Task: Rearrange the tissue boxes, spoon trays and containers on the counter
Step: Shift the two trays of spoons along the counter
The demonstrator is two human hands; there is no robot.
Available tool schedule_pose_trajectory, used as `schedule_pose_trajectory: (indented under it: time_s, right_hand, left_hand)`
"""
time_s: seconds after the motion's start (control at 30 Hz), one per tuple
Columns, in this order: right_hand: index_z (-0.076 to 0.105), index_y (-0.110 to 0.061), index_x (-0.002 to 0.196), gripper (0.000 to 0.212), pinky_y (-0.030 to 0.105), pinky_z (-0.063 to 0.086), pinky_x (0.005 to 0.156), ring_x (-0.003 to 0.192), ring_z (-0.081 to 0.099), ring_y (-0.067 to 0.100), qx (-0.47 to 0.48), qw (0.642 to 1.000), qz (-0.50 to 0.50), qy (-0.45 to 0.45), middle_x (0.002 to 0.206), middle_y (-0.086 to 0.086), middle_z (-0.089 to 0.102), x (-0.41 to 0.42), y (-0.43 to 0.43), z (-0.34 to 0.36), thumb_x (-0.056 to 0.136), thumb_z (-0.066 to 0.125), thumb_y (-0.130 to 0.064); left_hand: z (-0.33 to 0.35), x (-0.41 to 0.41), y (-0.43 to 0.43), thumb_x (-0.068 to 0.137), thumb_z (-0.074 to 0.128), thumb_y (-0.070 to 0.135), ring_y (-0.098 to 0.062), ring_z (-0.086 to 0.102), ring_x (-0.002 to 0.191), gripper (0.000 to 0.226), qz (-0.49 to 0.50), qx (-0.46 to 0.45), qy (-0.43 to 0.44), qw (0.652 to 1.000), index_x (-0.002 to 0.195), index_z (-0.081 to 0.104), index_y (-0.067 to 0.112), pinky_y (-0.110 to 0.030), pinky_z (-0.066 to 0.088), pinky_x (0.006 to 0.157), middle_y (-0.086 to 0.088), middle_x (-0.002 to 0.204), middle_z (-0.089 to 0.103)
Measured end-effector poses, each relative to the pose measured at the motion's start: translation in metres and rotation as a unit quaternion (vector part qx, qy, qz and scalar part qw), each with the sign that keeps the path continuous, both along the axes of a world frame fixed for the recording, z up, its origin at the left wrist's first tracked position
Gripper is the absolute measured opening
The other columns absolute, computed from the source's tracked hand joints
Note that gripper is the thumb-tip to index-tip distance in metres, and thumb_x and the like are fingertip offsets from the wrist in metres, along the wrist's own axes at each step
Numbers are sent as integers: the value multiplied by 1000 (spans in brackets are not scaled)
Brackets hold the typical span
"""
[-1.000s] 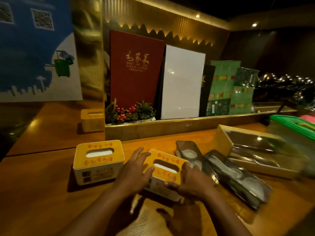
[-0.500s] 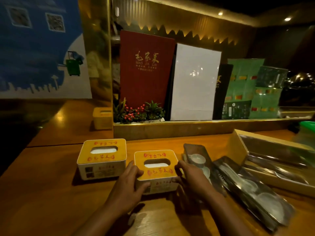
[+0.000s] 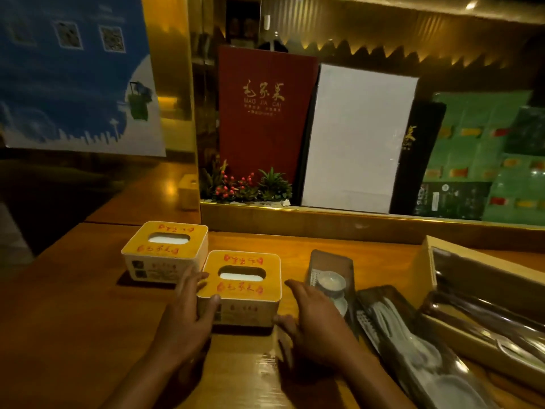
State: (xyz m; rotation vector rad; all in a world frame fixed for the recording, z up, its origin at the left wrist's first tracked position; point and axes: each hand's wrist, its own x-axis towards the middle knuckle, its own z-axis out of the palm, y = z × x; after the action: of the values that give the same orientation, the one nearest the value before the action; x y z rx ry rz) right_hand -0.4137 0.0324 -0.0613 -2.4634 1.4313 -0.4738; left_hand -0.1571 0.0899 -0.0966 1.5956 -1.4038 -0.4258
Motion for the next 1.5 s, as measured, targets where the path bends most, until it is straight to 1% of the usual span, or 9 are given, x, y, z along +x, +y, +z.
schedule_pose_trajectory:
  time_s: [0.13,0.27,0.37,0.5,0.77,0.97,1.1,1.33,1.5]
  right_hand:
    - [26,-38,148,100,40,44,100,127,42,27,-15,992,-111,52,141,6,43,-54,13,3,66,35,-94]
    - [26,-33,147,124,42,44,101,132,39,32,47,986,-116,110,147,11,38,-83,24,-2,47,26,-107]
    - [31,-32,147,117,37,45,100,128,45,29,68,989,-87,101,141,8,41,-85,25,-7,54,34,-102]
    - [29,-28,152,85,37,43,103,128,45,30,52,991,-60,112,144,9,43,-86,15,-20,82,61,-64]
    - [9,-32,157,80,45,44,103,136,36,42,77,986,-16,145,160,14,22,-85,-13,-30,94,58,-39]
    - [-4,-36,156,84,50,32,112,146,21,45,98,985,-37,138,166,14,-2,-79,-8,-33,97,57,-33]
    - [-1,-42,155,81,45,30,115,150,16,34,107,992,-35,49,167,4,1,-98,16,-15,95,54,-48]
    - [35,-37,148,72,39,39,111,140,33,17,52,988,-144,8,159,-6,28,-195,49,20,84,58,-64]
    - [22,-38,150,107,34,43,106,135,39,16,173,969,-173,22,156,-9,28,-251,77,16,64,77,-69]
  left_hand:
    - [-4,-40,9,97,50,43,-22,44,135,43,81,-61,-92,991,136,49,25,-38,57,87,3,158,30]
    - [3,-91,20,88,54,36,-23,45,134,41,66,-134,-181,972,126,58,21,-47,40,106,-2,143,50]
    - [3,-118,20,89,55,39,-13,45,130,45,4,-104,-154,983,132,54,29,-40,44,103,9,142,47]
    - [-11,-141,20,93,49,57,-5,23,145,57,-121,43,-175,976,147,31,50,-34,38,113,25,161,13]
    - [-17,-151,24,93,51,57,-6,27,146,75,-143,125,-204,960,154,10,47,-25,36,110,28,161,-18]
    - [-18,-152,20,91,55,56,-12,23,149,87,-137,147,-214,956,156,-1,43,-30,36,113,23,159,-29]
    - [-26,-154,20,89,59,54,-14,2,153,99,-136,145,-216,956,154,-14,43,-33,30,118,20,156,-35]
    - [-13,-188,31,92,59,42,-13,-12,152,87,-134,46,-192,971,156,1,39,-34,17,122,16,162,-19]
    - [-5,-230,33,90,59,42,-17,8,153,77,-210,-1,-181,961,156,20,31,-39,26,120,5,166,10]
